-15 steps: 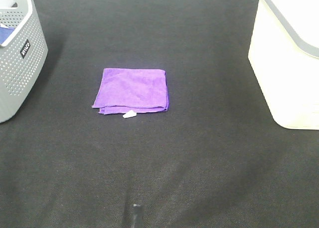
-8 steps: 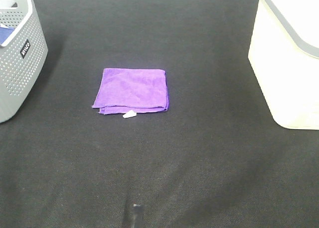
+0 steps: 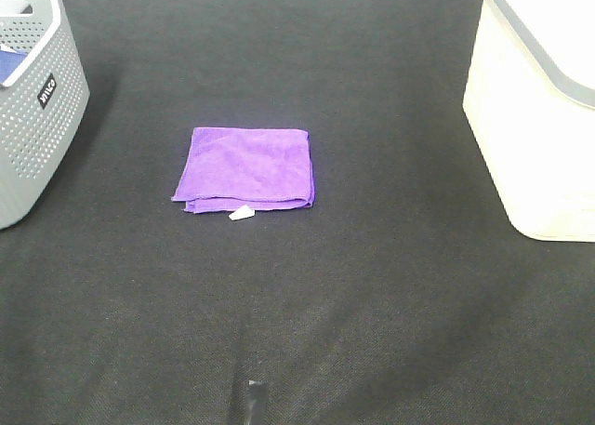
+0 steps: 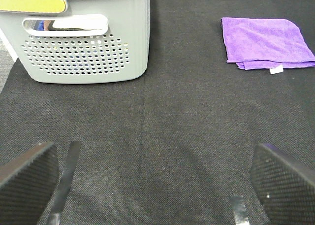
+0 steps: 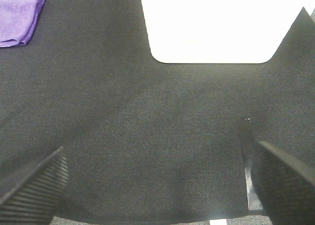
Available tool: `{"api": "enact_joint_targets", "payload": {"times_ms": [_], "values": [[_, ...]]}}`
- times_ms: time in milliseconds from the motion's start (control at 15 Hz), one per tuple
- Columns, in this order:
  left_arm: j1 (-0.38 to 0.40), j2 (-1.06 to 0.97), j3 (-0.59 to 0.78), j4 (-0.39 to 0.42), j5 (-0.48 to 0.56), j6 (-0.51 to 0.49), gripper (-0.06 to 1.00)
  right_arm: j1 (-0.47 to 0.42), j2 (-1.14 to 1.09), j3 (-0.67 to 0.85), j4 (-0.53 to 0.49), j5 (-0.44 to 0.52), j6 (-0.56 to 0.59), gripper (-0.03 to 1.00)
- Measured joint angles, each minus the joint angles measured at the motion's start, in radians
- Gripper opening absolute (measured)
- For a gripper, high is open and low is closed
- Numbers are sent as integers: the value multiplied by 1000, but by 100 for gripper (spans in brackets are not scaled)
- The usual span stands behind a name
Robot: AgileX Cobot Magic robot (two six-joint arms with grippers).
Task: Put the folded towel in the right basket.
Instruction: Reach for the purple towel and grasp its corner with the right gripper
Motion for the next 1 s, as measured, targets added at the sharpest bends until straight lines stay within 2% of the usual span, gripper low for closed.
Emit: {"api": "enact_joint_targets", "payload": {"times_ms": [1000], "values": [[0,0,0,0,0,0,99,0,0,0,0,0,0,96]]}}
